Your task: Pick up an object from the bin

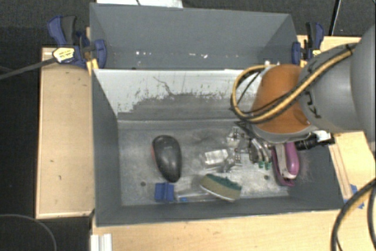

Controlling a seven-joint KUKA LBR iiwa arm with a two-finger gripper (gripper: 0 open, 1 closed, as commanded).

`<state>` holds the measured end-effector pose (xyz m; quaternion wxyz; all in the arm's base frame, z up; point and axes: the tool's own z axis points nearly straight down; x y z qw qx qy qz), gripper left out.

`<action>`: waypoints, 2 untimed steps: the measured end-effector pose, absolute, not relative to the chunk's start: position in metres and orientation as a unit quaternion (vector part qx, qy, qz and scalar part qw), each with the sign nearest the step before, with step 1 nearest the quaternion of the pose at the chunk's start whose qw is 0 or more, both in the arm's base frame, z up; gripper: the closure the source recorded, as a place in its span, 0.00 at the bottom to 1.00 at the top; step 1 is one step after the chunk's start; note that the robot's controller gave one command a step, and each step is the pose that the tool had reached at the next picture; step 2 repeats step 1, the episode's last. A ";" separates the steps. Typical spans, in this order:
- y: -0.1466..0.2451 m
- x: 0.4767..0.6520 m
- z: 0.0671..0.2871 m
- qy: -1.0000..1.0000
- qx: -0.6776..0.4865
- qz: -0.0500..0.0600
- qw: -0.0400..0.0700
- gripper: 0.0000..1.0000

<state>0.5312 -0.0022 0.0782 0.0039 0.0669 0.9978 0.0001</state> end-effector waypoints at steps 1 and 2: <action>0.015 0.525 0.201 0.999 0.037 0.001 0.005 1.00; 0.015 0.525 0.201 0.999 0.037 0.001 0.005 1.00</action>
Offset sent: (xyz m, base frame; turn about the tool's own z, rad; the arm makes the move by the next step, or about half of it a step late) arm -0.0078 0.0167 0.1180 -0.0554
